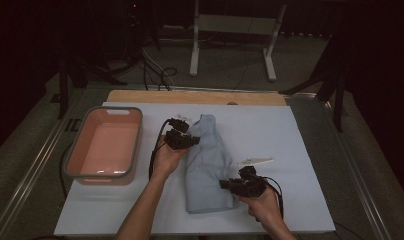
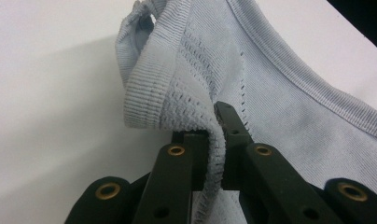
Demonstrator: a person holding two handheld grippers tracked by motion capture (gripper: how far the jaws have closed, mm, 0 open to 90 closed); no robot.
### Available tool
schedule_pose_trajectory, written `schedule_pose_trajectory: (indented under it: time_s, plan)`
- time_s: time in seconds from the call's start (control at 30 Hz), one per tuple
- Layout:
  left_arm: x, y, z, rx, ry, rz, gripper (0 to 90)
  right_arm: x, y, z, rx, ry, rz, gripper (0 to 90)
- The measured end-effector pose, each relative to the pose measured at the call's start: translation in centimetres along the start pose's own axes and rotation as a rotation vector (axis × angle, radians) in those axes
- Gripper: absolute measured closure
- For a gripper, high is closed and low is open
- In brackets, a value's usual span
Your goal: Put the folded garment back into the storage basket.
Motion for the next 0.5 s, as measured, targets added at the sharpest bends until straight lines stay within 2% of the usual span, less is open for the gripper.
schedule_pose_trajectory:
  time_s: [0.5]
  plan:
    - [1.7,-1.0,0.0,0.011,0.010,0.009,85.7,-0.5,-0.8,1.3,-0.007,0.020,0.033,80.6]
Point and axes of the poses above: each handheld gripper's, and its own axes: x roughly backward along the jaws, z roughly out of its top, y roughly to its right, the point moved 7 cm from there along -x, roughly forward along the jaws, and after that the axes turned 8 degrees about -y, right-handed, at the moved point
